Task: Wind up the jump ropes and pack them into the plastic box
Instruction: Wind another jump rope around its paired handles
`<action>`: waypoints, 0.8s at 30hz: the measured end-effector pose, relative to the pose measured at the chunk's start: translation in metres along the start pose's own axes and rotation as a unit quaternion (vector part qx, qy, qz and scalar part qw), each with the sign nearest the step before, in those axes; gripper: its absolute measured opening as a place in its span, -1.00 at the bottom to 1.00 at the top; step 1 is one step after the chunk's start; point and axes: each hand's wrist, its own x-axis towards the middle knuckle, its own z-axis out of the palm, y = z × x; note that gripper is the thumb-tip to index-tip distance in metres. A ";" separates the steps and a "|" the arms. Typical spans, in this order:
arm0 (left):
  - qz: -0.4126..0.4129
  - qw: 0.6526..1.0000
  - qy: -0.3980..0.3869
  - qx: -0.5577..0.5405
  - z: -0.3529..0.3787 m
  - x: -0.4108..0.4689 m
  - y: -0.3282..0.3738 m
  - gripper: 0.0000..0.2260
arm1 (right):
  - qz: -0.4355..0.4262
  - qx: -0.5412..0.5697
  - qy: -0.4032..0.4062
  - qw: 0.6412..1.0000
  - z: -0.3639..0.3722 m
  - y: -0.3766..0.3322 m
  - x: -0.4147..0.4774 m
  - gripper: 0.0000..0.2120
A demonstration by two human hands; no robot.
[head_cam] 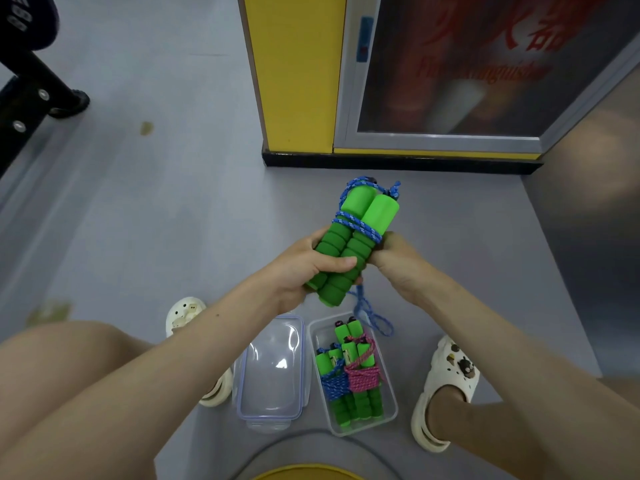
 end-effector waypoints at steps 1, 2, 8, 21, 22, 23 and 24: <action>0.003 1.000 0.006 0.006 -0.001 0.001 0.000 -0.55 | 0.007 0.007 0.008 1.000 0.000 -0.002 0.001 -0.84; 0.007 1.000 0.014 0.015 -0.002 0.001 0.001 -0.54 | 0.022 0.018 0.017 0.999 -0.001 -0.004 0.001 -0.86; 0.047 0.993 0.083 0.073 -0.004 0.002 0.000 -0.50 | 0.062 0.010 0.026 0.998 -0.009 -0.010 0.000 -0.77; 0.115 0.892 0.235 0.370 -0.012 0.013 -0.010 -0.34 | 0.066 -0.012 -0.007 0.998 -0.001 -0.008 -0.005 -0.78; 0.117 0.867 0.244 0.418 -0.011 0.013 -0.011 -0.34 | 0.068 -0.011 -0.009 0.998 0.000 -0.008 -0.005 -0.81; 0.119 0.844 0.252 0.459 -0.010 0.012 -0.012 -0.34 | 0.072 -0.013 -0.010 0.997 0.000 -0.007 -0.004 -0.85; 0.120 0.823 0.259 0.491 -0.009 0.012 -0.013 -0.35 | 0.077 -0.017 -0.012 0.997 0.001 -0.007 -0.003 -0.88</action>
